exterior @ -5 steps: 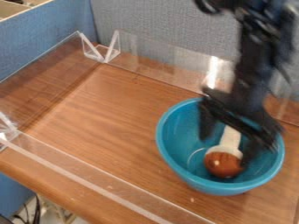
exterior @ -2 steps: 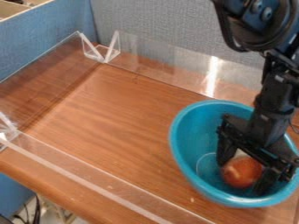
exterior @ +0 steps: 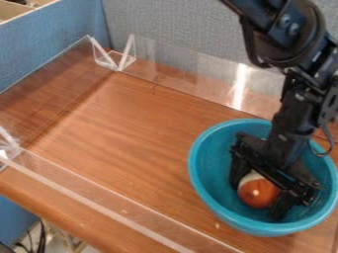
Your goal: Remove the mushroom from inside the blue bowl and put it on the table
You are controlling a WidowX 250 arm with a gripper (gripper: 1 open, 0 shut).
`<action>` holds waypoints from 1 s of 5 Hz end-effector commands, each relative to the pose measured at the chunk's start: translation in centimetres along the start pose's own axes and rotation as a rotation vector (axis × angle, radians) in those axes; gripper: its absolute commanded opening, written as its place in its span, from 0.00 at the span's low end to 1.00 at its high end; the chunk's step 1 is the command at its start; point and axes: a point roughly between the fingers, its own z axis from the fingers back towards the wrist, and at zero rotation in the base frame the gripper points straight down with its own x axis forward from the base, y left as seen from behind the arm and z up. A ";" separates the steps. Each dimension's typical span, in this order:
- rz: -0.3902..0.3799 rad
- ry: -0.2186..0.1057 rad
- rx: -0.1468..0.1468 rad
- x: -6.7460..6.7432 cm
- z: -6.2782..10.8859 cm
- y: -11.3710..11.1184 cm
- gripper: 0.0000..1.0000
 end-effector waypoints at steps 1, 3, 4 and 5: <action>0.030 -0.052 0.010 1.2 0.6 1.2 1.00; 0.052 -0.051 0.024 1.7 -0.1 2.2 1.00; 0.060 -0.048 0.028 1.9 -0.5 2.5 1.00; 0.067 -0.045 0.032 2.0 -0.9 2.8 1.00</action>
